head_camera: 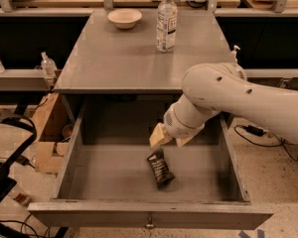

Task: Place rxbar chocolate into top drawer

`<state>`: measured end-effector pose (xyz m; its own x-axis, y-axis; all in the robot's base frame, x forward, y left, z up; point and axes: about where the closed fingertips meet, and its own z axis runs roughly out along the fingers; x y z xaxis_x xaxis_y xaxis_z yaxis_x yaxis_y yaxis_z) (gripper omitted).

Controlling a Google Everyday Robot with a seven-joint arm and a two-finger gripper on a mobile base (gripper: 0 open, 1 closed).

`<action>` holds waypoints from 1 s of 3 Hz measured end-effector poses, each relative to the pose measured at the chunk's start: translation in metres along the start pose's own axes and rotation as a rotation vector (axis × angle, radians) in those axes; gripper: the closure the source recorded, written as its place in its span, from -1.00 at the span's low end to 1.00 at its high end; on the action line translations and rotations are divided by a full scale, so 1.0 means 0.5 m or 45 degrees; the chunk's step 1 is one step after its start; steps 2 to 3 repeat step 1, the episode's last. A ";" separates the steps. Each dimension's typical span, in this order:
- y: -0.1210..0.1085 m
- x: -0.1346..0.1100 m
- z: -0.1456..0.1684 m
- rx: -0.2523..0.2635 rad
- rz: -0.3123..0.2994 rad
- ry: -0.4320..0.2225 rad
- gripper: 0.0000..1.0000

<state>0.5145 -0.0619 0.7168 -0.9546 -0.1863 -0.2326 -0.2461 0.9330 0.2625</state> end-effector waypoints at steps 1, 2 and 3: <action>0.001 0.000 -0.001 0.001 -0.002 -0.001 -1.00; 0.001 0.000 -0.001 0.001 -0.002 -0.001 -1.00; 0.001 0.000 -0.001 0.001 -0.002 -0.001 -1.00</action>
Offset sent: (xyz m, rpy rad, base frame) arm 0.0000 0.0000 0.0000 0.0000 0.0000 0.0000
